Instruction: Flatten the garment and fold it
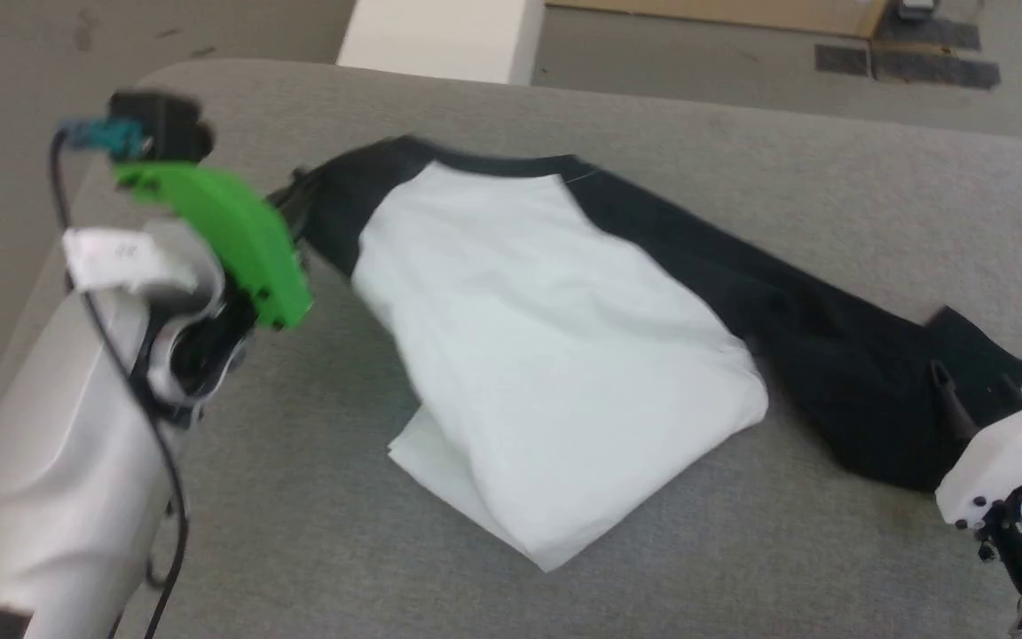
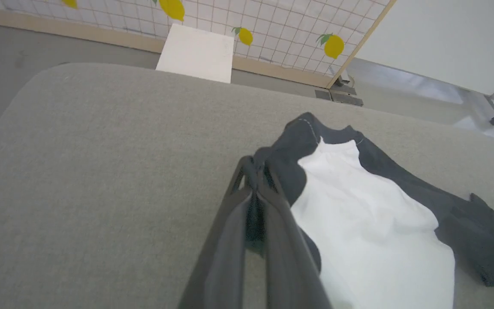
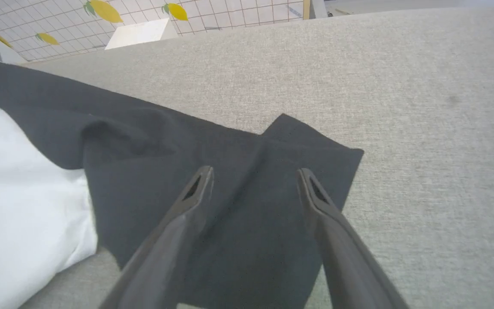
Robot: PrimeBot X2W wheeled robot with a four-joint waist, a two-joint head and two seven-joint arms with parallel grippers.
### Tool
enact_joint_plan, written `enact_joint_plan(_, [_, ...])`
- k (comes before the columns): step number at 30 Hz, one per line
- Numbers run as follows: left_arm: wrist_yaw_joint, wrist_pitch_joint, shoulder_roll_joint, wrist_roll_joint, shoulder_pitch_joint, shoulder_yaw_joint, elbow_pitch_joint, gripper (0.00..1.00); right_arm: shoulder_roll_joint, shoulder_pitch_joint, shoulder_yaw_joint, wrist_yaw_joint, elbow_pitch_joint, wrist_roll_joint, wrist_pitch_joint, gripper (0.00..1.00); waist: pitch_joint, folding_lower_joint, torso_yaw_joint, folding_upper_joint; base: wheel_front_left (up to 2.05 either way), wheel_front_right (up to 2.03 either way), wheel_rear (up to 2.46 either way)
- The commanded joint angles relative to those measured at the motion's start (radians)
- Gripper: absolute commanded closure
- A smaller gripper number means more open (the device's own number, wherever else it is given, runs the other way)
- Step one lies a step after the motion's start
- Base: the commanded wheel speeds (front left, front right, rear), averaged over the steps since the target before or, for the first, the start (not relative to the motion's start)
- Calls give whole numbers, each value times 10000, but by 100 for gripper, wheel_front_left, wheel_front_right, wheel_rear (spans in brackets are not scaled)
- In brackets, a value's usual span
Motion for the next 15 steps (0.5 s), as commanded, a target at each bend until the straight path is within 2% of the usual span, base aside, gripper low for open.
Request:
enact_joint_plan(1, [399,-96,267,-95,707,204,-363,100,-7,114,85,-15,128,102,-98,0,-803,-1,834,0,0,0,0])
enact_joint_plan(5, [1333,27,552,-541,2901,536,-1597,100,-7,117,333,-15,448,231,-262,0,-917,-1,963,0,0,0,0])
enact_joint_plan(7, [1549,176,516,-818,3886,474,-1971,100,-7,116,427,-15,568,250,-313,0,-934,-1,979,0,0,0,0])
enact_joint_plan(11, [1661,364,207,-1338,5119,252,-2250,100,-7,96,544,-15,746,197,-371,0,-903,-1,960,0,0,0,0])
enact_joint_plan(14, [1617,58,-8,-1508,5429,352,-2239,100,-7,83,614,-15,837,179,-354,0,-892,-1,939,0,0,0,0])
enact_joint_plan(15, [1579,-199,-49,-1495,5449,476,-2217,0,-7,66,643,-15,862,171,-356,0,-891,-1,926,0,0,0,0])
